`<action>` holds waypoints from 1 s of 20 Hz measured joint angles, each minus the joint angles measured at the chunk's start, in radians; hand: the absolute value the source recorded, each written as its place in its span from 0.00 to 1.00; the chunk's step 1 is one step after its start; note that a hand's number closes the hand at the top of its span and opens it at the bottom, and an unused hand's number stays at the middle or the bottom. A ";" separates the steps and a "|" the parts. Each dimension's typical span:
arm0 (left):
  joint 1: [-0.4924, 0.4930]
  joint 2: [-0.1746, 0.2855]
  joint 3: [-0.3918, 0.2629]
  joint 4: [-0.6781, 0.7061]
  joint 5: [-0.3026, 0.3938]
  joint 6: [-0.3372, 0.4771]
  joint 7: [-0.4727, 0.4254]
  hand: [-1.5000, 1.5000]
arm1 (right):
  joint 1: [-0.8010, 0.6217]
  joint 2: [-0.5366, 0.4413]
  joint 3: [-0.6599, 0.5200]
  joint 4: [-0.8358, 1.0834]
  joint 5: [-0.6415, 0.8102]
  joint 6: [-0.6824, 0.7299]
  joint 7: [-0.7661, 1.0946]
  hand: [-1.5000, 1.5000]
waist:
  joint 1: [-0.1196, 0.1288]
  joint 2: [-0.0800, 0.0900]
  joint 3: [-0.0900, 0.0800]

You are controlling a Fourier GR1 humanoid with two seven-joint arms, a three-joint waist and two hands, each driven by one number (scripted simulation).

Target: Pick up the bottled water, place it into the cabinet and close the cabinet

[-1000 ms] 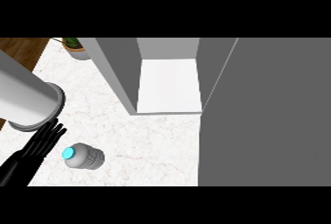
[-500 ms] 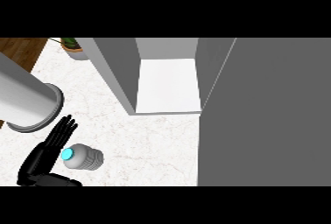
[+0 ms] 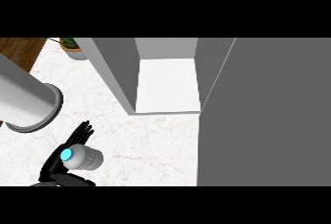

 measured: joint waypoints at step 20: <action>-0.122 -0.019 -0.041 0.287 0.076 -0.004 -0.123 1.00 | 0.046 -0.017 -0.006 0.009 0.014 0.003 -0.057 0.00 | 0.004 -0.002 0.004</action>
